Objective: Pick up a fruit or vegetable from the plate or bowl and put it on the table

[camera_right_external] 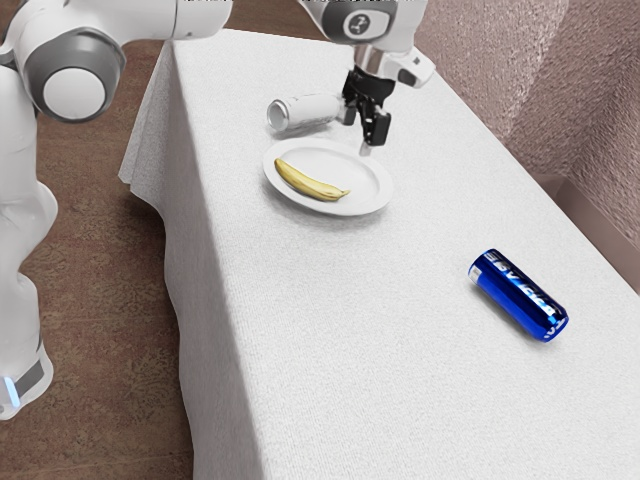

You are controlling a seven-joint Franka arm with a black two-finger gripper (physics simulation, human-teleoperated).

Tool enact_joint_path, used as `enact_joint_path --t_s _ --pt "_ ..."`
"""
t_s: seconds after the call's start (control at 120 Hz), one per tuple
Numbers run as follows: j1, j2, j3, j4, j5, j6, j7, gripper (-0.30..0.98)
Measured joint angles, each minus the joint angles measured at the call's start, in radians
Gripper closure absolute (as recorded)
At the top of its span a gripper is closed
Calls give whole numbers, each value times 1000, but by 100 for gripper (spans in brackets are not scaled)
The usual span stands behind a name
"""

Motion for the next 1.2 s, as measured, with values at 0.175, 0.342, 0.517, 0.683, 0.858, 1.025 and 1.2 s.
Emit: enact_joint_path --t_s 0.175,0.342,0.517,0.683,0.858,1.025,1.2 --pt "-26 -3 -5 0 29 6 23 0" --pt "-82 -15 -3 -1 26 48 46 0" --pt "-14 18 1 -2 -7 130 53 0" --pt "-4 -1 -8 -5 -11 163 70 0" --pt "-71 -13 -12 -7 -21 148 108 0" --pt "-113 -193 -34 -206 -49 88 131 0" --pt "-93 -483 -64 -467 56 62 150 0"
